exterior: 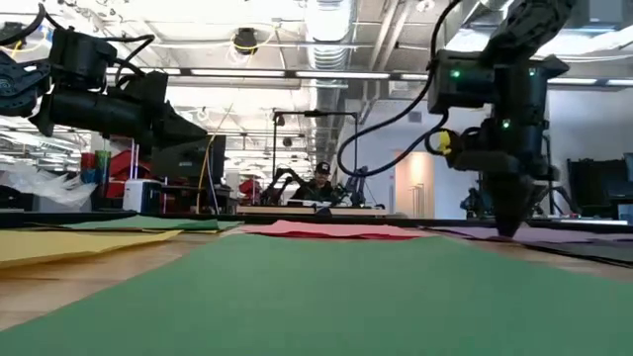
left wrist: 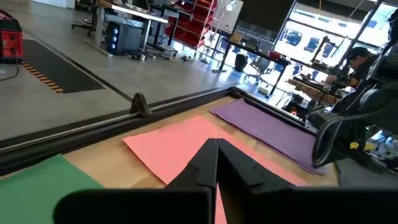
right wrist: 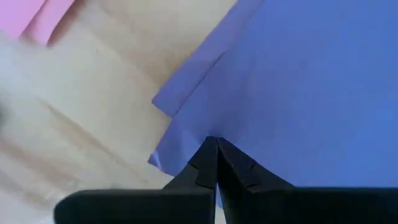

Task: Organize paper
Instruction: Adjust the stacked purple paper

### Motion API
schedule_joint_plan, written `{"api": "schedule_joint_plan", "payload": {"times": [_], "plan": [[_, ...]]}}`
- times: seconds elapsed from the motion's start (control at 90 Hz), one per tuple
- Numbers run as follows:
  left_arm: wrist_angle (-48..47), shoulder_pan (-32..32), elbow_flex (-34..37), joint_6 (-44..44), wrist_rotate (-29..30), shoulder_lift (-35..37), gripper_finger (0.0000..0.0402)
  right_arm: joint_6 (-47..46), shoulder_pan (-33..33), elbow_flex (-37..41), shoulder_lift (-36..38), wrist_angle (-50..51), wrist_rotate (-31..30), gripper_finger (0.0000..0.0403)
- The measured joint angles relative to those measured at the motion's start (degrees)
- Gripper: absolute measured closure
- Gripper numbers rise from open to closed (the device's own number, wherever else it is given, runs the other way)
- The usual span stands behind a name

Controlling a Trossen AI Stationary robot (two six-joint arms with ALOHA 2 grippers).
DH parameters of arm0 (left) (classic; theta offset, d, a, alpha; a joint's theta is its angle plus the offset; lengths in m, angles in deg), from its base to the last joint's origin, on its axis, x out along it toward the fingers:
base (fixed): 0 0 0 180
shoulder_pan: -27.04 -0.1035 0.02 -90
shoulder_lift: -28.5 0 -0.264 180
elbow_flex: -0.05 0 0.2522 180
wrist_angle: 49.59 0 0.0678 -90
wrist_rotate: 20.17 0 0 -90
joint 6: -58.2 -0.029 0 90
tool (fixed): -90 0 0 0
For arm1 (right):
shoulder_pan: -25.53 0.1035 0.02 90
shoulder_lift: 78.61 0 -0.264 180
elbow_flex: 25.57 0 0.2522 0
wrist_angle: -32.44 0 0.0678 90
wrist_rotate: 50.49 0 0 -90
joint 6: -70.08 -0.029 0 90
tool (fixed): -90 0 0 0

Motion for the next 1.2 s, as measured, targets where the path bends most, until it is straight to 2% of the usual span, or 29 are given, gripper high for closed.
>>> {"api": "schedule_joint_plan", "payload": {"times": [0.389, 0.644, 0.9, 1.2], "plan": [[-0.4, 0.0, 0.0, 0.0, 0.0, 0.0, 0.0401, 1.8, 3.4, -2.7, 2.8, 3.9, -0.3, 0.0403], [-1.4, 0.0, 0.0, 0.0, 0.0, 0.0, 0.0402, 0.7, 4.8, 0.2, 2.8, 5.8, 5.2, 0.0403], [-1.4, 0.0, 0.0, 0.0, 0.0, 0.0, 0.0402, -0.2, 3.1, 3.6, 2.9, 3.4, 5.5, 0.0403], [-1.2, 0.0, 0.0, -0.5, 0.0, 0.0, 0.0402, 0.1, 2.4, 3.7, 2.9, 2.4, 4.2, 0.0403]]}}
